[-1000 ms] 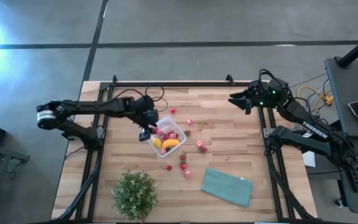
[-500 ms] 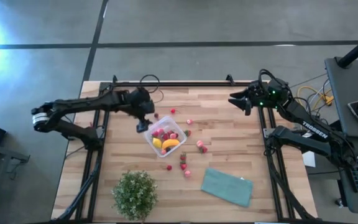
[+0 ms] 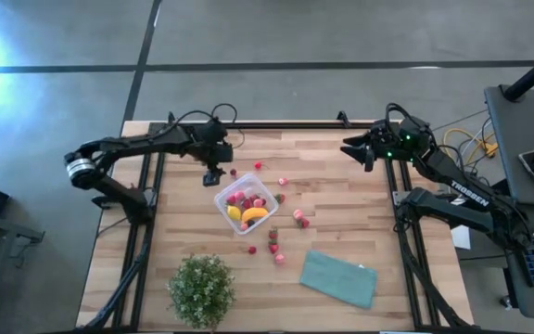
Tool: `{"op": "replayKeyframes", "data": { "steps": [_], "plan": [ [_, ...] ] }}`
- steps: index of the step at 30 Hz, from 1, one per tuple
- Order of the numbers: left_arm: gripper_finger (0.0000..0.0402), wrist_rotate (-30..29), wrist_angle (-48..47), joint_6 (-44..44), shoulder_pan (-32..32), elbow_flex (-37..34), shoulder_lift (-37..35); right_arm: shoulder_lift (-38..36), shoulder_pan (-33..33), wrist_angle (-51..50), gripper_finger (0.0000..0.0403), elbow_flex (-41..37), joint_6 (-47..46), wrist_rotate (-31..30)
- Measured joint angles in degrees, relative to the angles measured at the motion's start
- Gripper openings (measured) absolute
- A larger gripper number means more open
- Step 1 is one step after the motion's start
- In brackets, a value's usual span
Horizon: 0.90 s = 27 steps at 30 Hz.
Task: Pick and placing Produce into tupperware
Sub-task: Put the dark red cherry into the transparent bin
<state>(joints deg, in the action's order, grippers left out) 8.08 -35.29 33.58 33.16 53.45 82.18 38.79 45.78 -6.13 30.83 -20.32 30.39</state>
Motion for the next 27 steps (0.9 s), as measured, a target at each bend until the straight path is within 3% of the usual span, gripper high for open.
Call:
{"op": "replayKeyframes", "data": {
  "steps": [8, 12, 27],
  "plan": [
    [0.0203, 2.6, 2.8, 0.4, 0.0, 0.6, 7.9, 0.0, 0.0, 0.0, 0.0226, 0.0, 0.0, 0.0],
    [0.0202, 2.6, 3.0, 5.0, 0.0, 1.2, 10.3, 0.0, 0.0, 0.0, 0.0226, 0.0, 0.0, 0.0],
    [0.0202, 2.6, 5.1, 9.0, 0.2, 2.5, 13.1, 0.0, 0.0, 0.0, 0.0226, 0.0, 0.0, 0.0]
  ]
}}
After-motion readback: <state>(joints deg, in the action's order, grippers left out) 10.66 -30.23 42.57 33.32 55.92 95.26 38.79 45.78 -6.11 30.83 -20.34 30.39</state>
